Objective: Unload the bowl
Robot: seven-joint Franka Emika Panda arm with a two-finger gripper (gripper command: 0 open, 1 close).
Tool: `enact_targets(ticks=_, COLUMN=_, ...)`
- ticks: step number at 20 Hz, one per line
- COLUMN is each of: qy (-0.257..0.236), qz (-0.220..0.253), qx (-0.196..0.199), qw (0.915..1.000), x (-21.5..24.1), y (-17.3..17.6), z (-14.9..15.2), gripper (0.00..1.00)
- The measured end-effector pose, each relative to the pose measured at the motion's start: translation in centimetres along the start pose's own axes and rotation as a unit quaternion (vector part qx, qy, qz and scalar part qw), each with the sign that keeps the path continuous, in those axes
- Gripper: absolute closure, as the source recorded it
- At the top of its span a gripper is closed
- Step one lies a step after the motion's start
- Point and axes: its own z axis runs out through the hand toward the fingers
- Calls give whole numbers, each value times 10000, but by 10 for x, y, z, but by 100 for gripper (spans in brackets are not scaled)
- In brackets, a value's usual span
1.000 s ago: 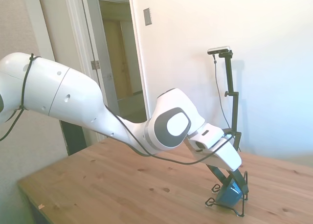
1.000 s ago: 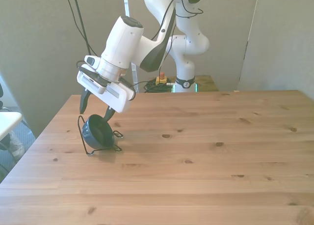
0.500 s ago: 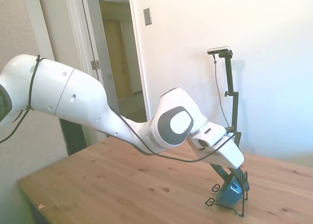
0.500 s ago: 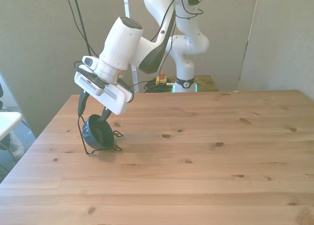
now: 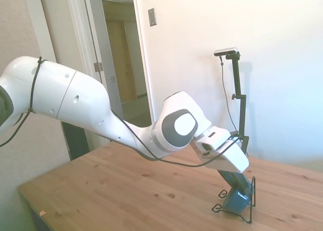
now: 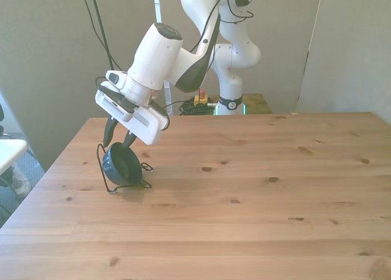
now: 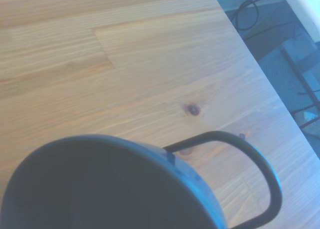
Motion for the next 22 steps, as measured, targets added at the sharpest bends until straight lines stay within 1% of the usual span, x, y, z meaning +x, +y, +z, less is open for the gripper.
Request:
enact_targets(ticks=8, qy=59, qz=16, qx=-160, qw=9999, x=6, y=2, z=-2, gripper=100)
enact_targets(ticks=16, qy=84, qz=18, qx=-234, qw=9997, x=9, y=-4, z=-8, gripper=100)
enact_targets(ticks=19, qy=115, qz=5, qx=-176, qw=9998, x=9, y=-10, z=-17, gripper=100)
enact_targets(ticks=22, qy=143, qz=-16, qx=21, qw=9999, x=7, y=-18, z=-39, gripper=100)
